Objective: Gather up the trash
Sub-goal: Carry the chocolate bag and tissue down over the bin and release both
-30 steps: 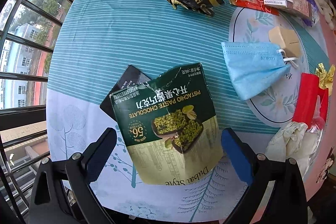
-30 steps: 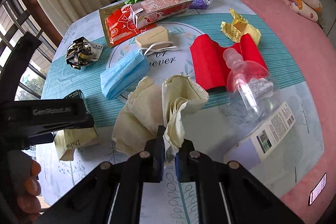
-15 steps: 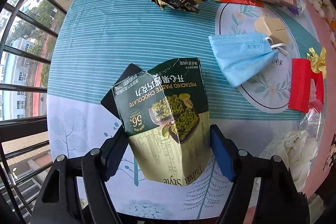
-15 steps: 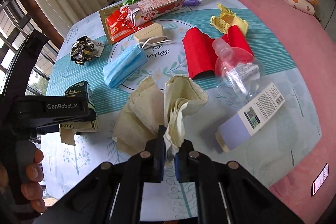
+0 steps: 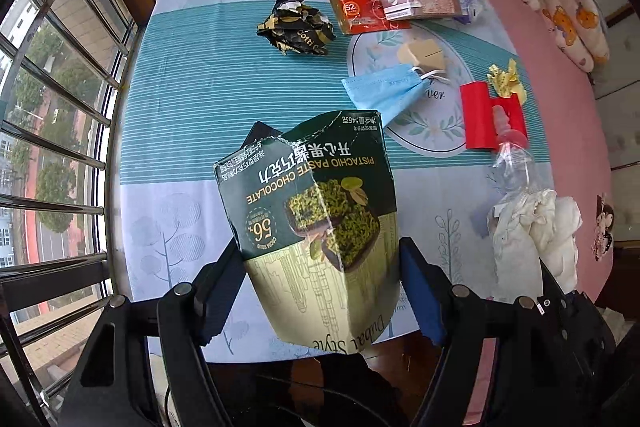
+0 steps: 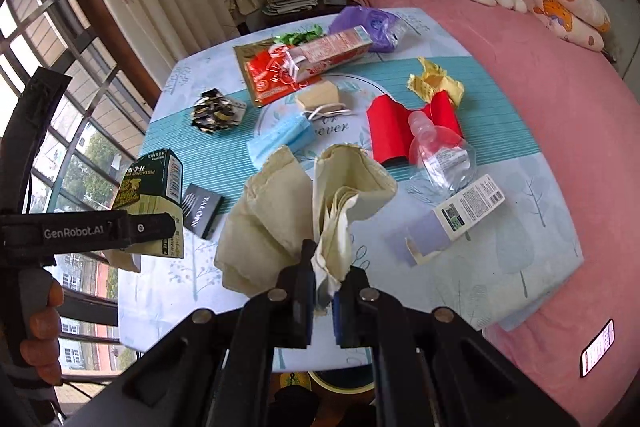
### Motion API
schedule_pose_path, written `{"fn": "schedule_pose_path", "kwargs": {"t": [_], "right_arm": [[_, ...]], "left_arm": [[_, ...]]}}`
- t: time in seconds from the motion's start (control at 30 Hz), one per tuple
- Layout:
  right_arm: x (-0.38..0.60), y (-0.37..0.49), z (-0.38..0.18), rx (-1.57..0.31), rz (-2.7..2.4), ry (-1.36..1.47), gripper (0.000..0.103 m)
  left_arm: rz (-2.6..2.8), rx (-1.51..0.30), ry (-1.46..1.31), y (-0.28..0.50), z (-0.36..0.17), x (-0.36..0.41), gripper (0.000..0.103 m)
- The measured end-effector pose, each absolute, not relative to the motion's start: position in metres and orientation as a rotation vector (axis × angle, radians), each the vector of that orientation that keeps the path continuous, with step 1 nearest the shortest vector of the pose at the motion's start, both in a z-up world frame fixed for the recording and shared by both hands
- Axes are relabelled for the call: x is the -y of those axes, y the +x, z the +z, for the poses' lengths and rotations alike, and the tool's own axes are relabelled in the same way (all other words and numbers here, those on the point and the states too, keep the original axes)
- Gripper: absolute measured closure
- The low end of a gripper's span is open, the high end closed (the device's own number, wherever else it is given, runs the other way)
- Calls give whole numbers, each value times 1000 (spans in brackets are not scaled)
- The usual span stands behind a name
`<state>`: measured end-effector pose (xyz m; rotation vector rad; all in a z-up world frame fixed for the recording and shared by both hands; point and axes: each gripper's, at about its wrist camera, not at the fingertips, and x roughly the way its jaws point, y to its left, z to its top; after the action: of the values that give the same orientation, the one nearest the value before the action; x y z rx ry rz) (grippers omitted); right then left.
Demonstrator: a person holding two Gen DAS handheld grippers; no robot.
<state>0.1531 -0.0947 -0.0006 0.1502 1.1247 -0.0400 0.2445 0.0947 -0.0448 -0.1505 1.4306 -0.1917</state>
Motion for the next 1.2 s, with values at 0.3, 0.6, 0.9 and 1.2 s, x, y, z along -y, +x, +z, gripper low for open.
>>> {"fn": "schedule_pose_path", "kwargs": {"t": [0.3, 0.6, 0.9, 1.2], "right_arm": [[89, 113, -15, -1191, 150, 94, 97], [136, 67, -26, -1217, 313, 74, 97], [149, 12, -91, -1318, 425, 60, 97], [149, -10, -180, -1461, 360, 60, 97]], "left_arm": [[-218, -1314, -140, 163, -18, -127, 31], [-171, -1260, -182, 68, -18, -96, 31], [-157, -1296, -171, -7, -70, -25, 31], [-178, -1390, -41, -35, -153, 8, 31]]}}
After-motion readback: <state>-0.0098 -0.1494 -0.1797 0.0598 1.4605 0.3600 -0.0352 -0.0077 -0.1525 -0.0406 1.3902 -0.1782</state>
